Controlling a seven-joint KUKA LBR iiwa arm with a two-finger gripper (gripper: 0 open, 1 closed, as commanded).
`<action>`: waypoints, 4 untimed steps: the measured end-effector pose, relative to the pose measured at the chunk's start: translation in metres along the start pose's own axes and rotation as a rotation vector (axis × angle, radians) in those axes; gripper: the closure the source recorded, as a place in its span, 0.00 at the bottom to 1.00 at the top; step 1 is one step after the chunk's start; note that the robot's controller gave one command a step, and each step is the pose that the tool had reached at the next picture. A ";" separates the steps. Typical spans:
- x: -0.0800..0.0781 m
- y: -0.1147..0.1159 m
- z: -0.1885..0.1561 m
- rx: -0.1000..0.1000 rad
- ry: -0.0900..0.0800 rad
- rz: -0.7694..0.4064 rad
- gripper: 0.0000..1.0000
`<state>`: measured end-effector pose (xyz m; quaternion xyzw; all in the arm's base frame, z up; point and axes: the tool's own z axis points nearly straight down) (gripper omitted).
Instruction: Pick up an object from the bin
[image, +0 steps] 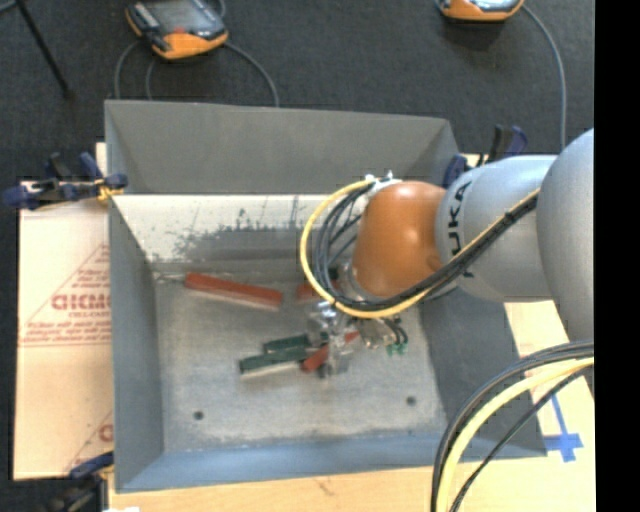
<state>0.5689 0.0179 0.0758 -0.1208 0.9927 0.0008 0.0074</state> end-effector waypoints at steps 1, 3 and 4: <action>0.000 0.000 -0.004 0.000 0.005 0.000 1.00; 0.001 0.000 -0.027 0.000 0.013 0.001 1.00; 0.002 0.000 -0.041 0.000 0.016 0.001 1.00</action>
Offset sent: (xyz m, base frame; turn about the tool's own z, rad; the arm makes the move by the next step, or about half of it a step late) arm 0.0001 0.0001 0.0539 0.0000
